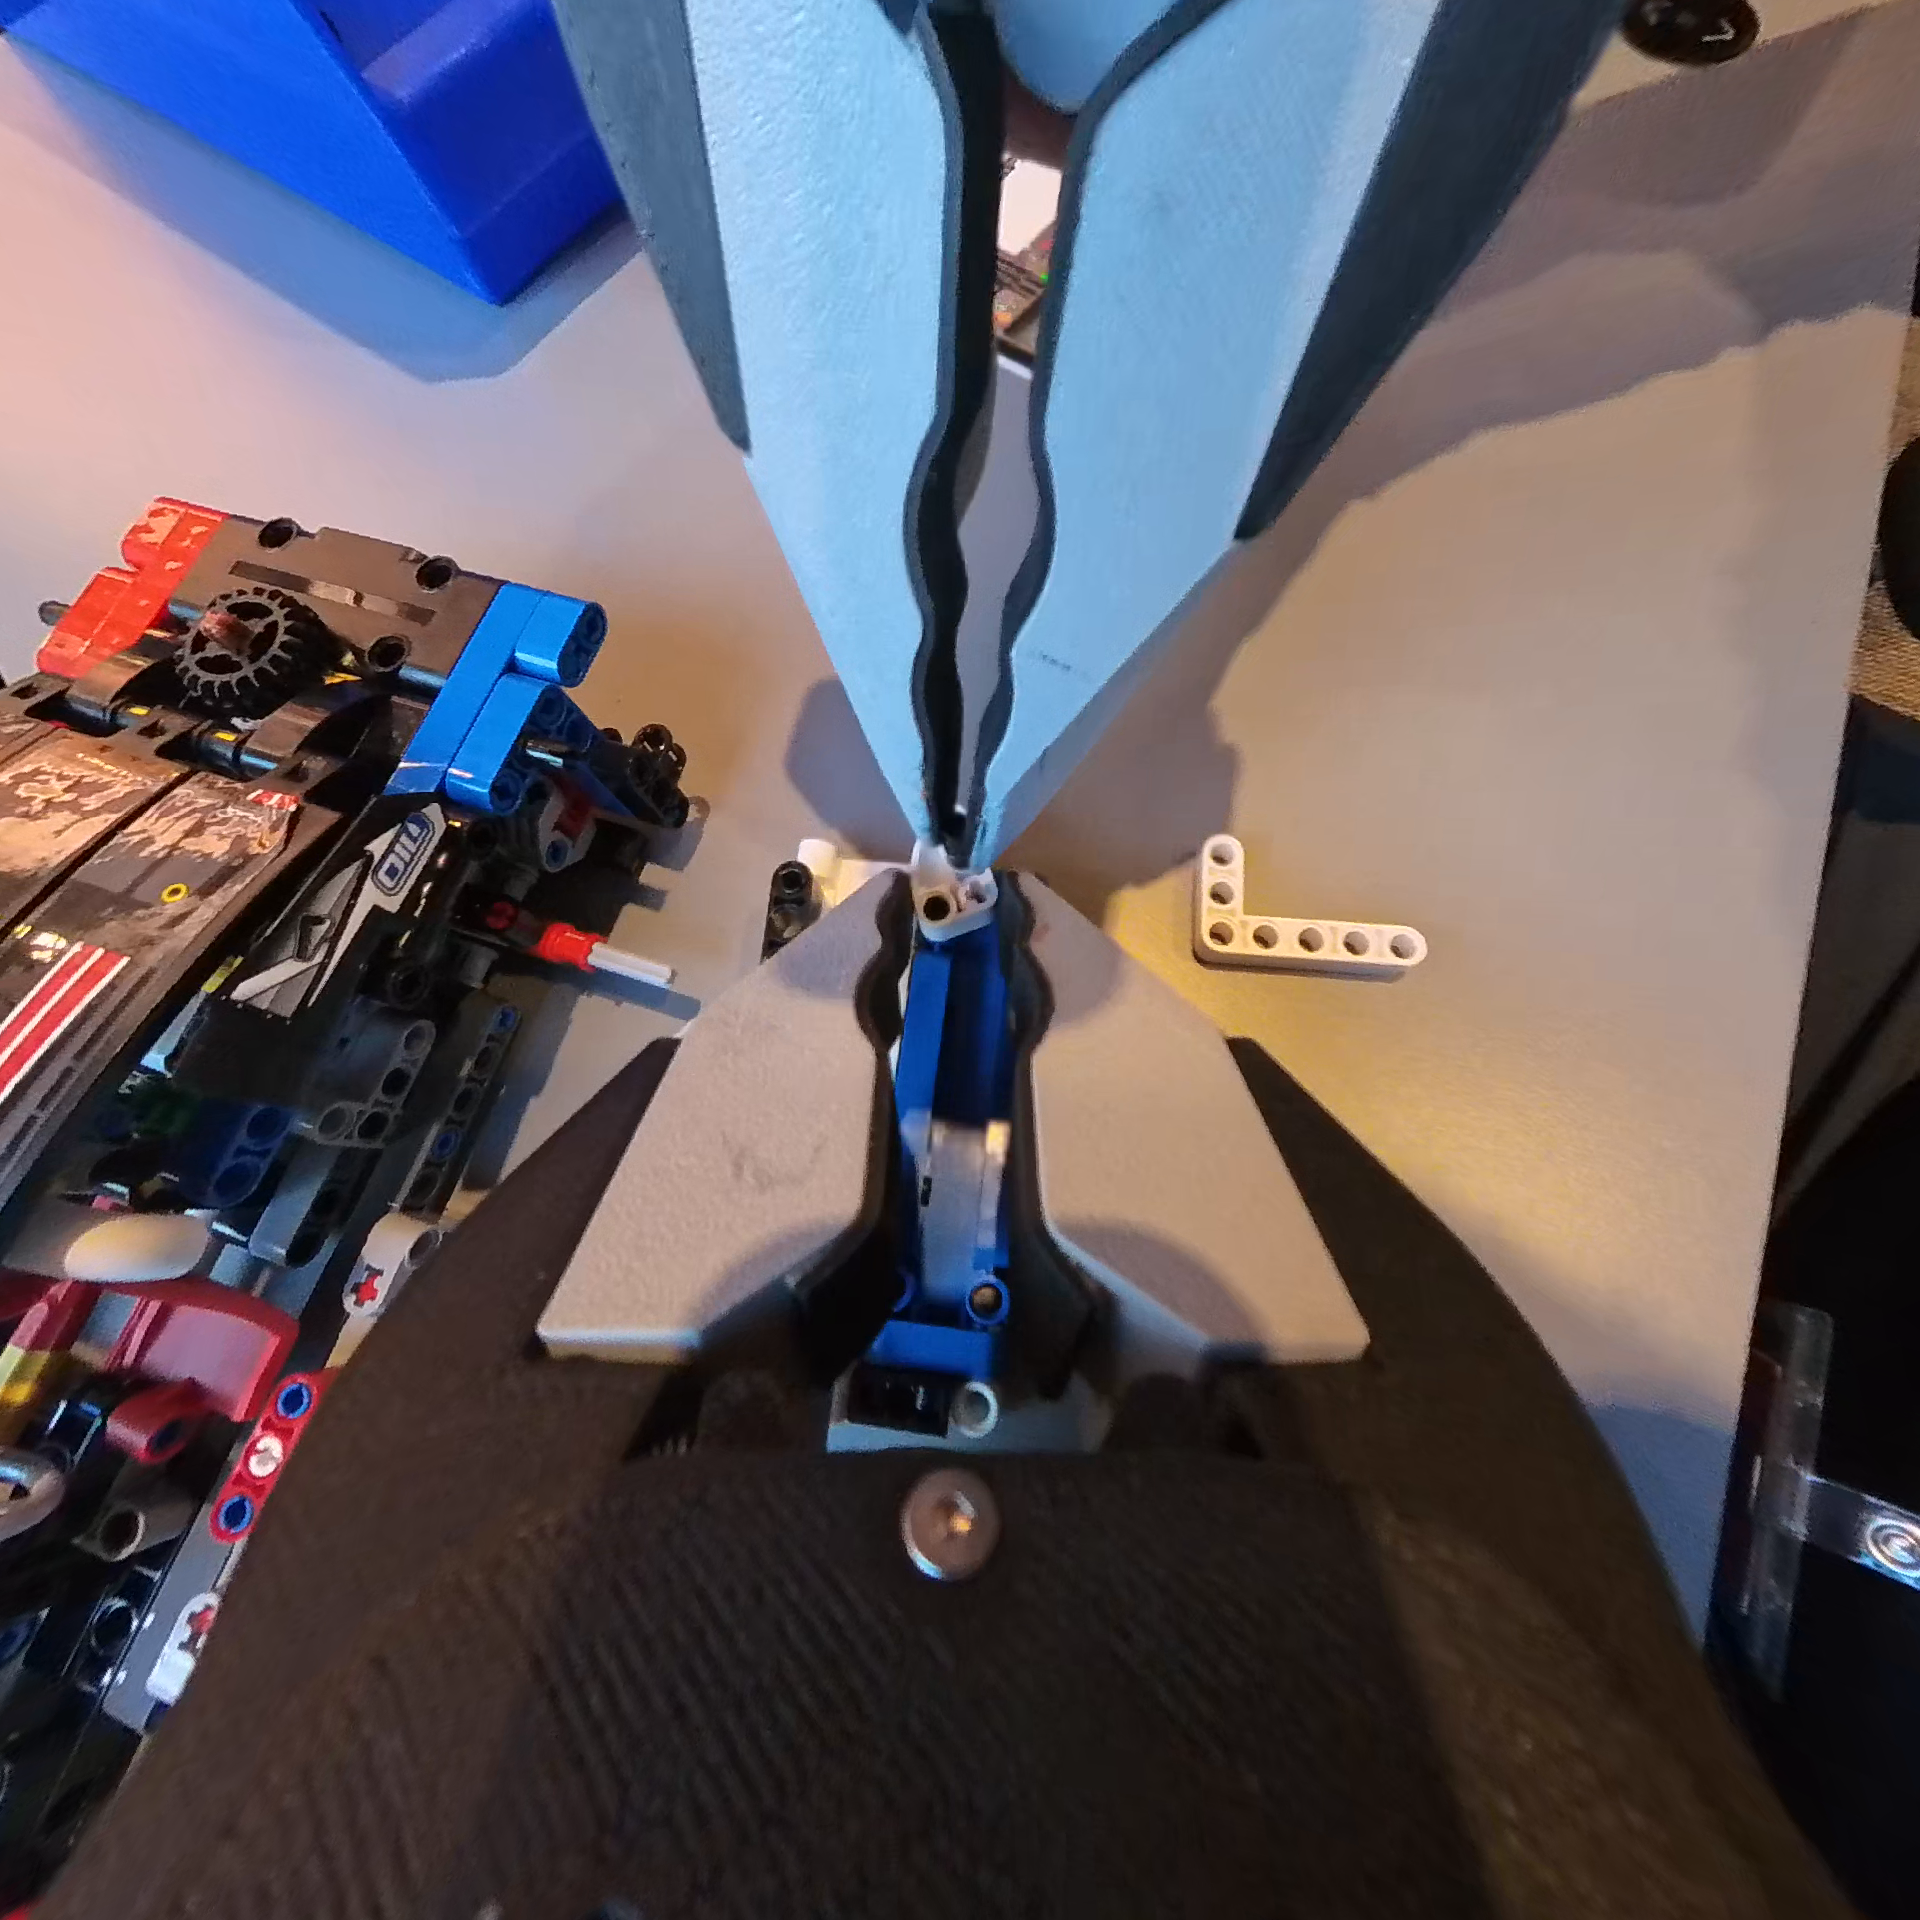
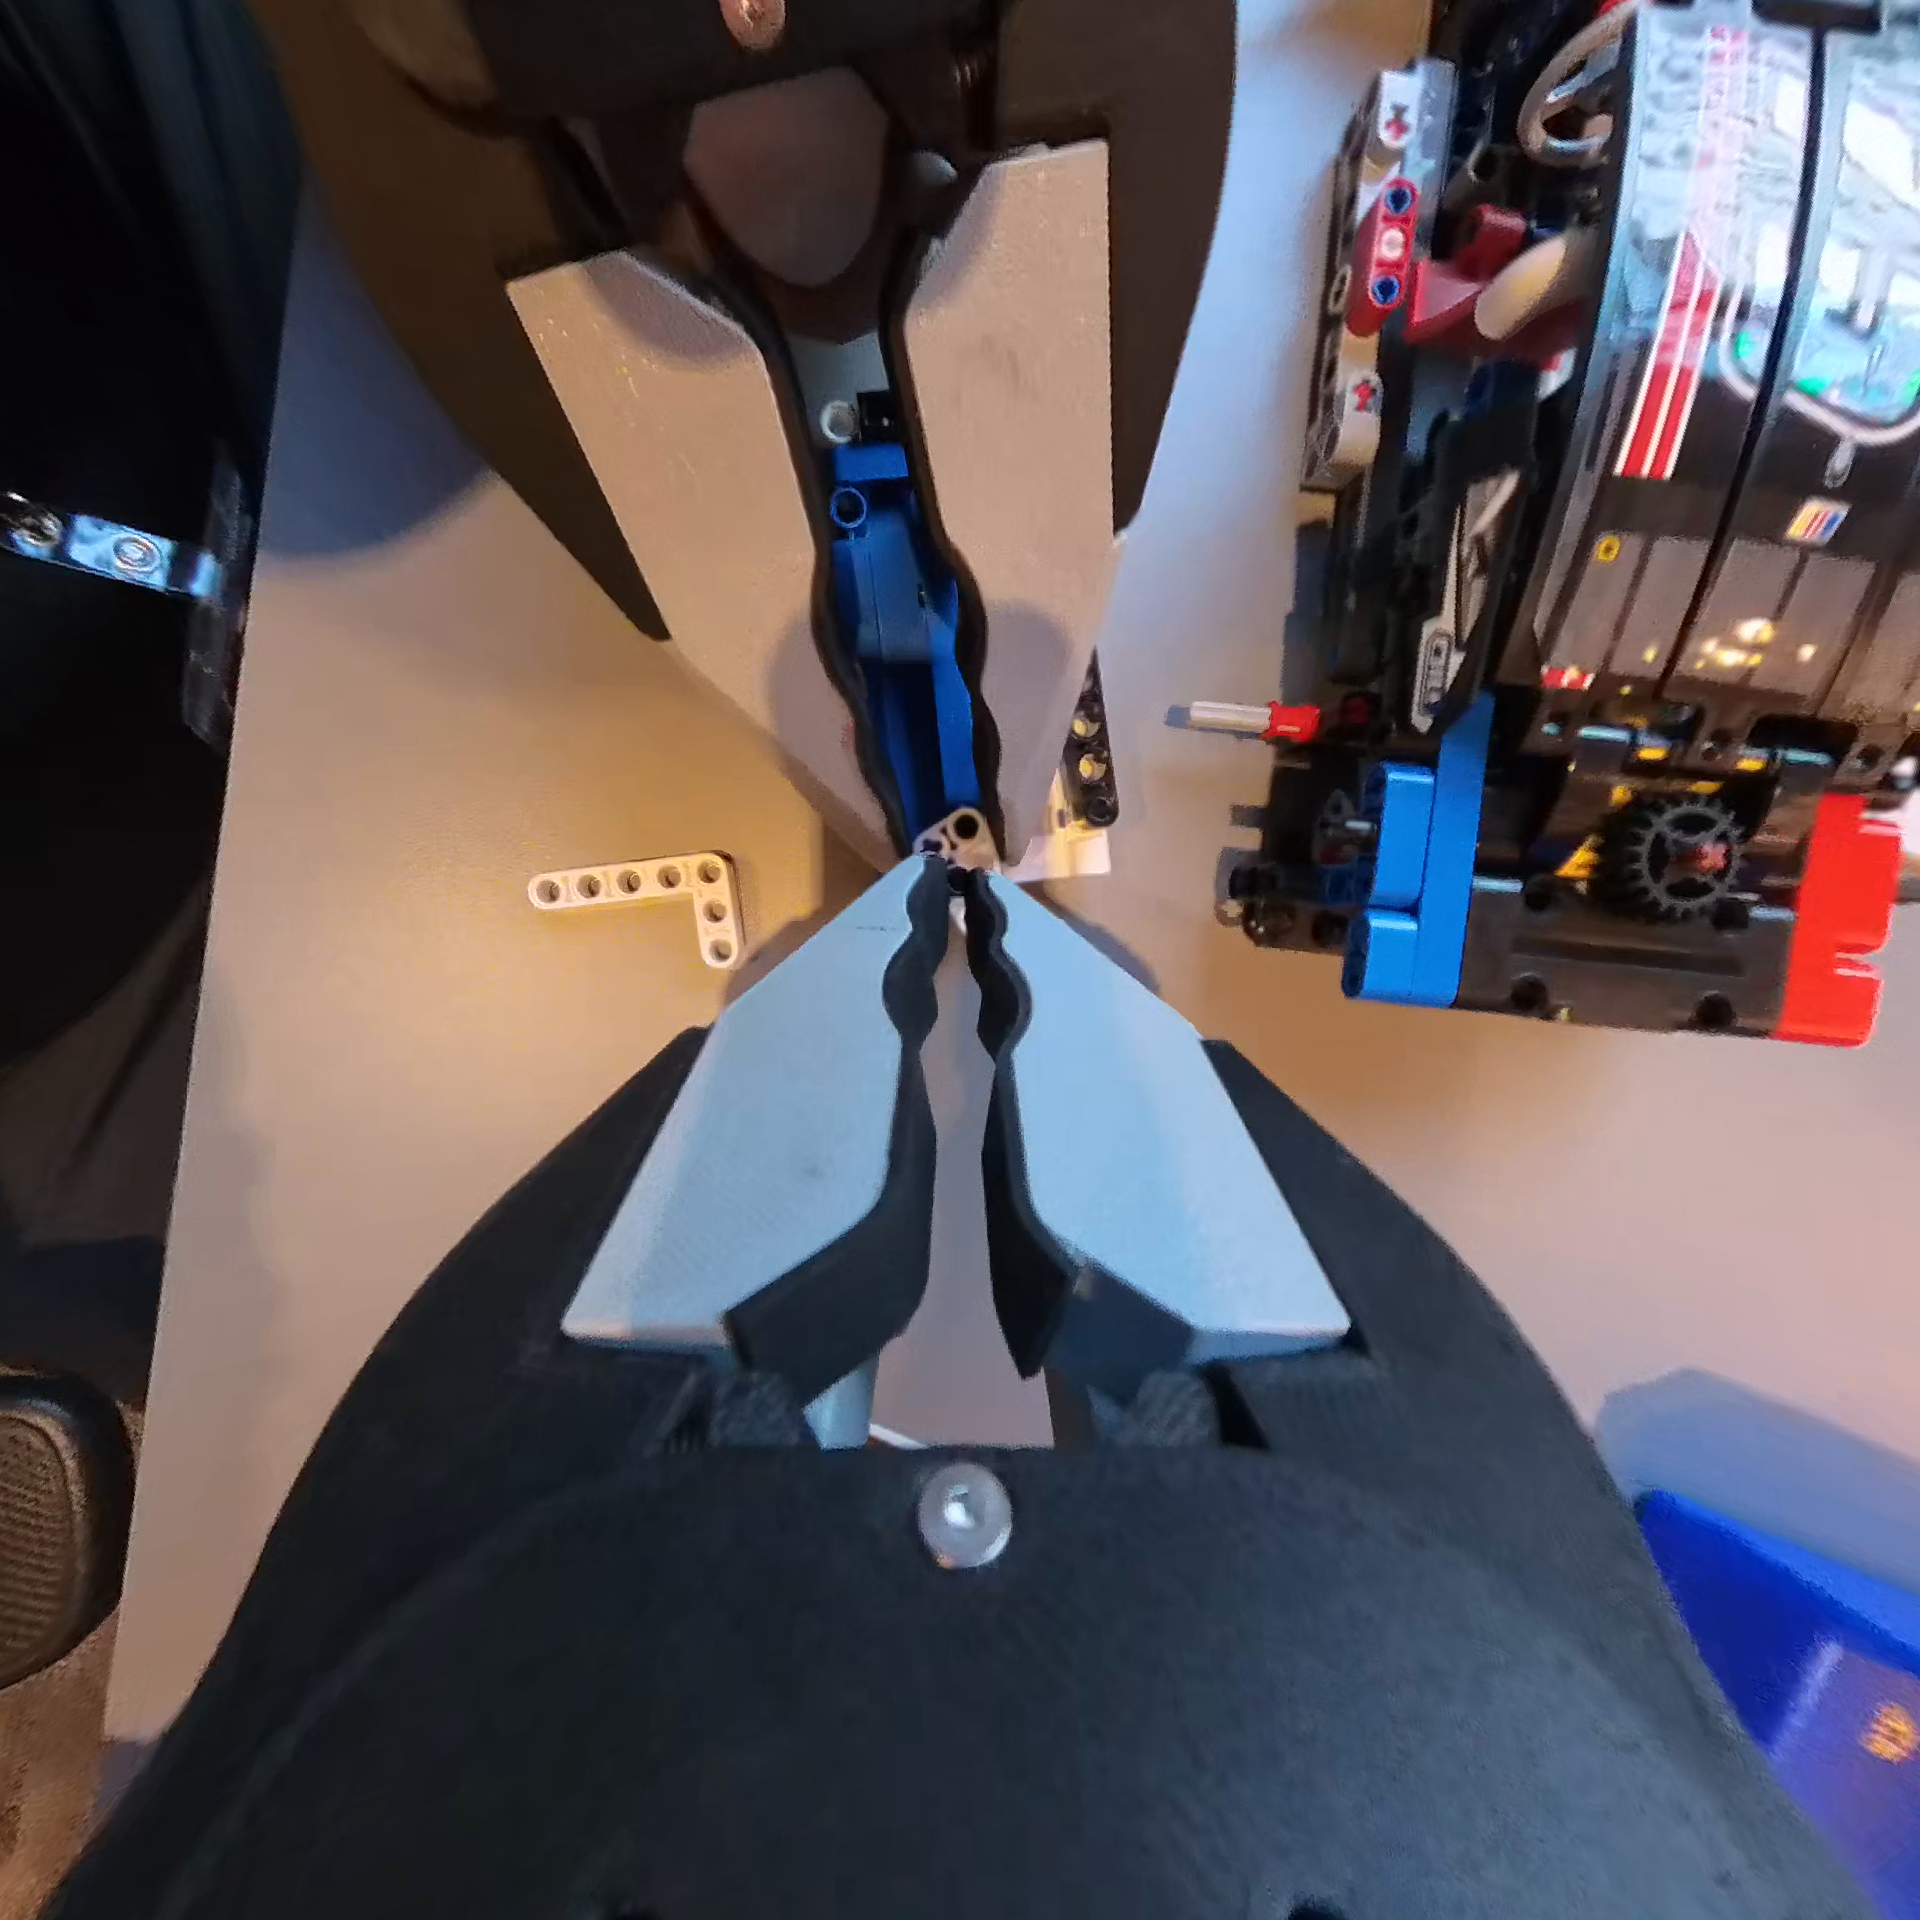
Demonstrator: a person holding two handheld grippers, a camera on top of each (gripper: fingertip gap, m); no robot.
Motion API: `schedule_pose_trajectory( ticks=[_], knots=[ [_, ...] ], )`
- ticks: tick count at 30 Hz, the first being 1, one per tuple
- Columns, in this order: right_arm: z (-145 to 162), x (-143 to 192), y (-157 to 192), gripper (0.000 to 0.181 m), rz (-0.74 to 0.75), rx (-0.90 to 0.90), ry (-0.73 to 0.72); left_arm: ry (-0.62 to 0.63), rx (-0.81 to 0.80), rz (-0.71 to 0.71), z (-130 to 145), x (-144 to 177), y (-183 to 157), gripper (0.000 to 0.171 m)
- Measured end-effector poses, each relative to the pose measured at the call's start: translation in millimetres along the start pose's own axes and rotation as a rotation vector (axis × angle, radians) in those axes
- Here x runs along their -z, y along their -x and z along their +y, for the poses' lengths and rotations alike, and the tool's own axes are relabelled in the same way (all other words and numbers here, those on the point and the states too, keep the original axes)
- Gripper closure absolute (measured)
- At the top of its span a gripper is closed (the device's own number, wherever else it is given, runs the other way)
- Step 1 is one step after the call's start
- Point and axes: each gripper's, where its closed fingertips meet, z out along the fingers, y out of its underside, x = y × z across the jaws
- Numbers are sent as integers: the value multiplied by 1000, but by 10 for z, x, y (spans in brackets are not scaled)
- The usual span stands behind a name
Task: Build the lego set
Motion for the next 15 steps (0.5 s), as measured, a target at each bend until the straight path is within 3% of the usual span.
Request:
schedule_pose_trajectory(
  ticks=[6, 11, 15],
  knots=[
    [27, -30, 2, 179, 18, -28, -37, -1, 1, 4, -1, -3, -3, 157],
    [16, -24, 2, 180, -26, -152, -55, -2, 6, 5, -2, -6, 5, 157],
    [-30, 95, -15, 179, 7, -175, -173, -2, 2, 5, -8, -9, 1, 157]
  ],
)
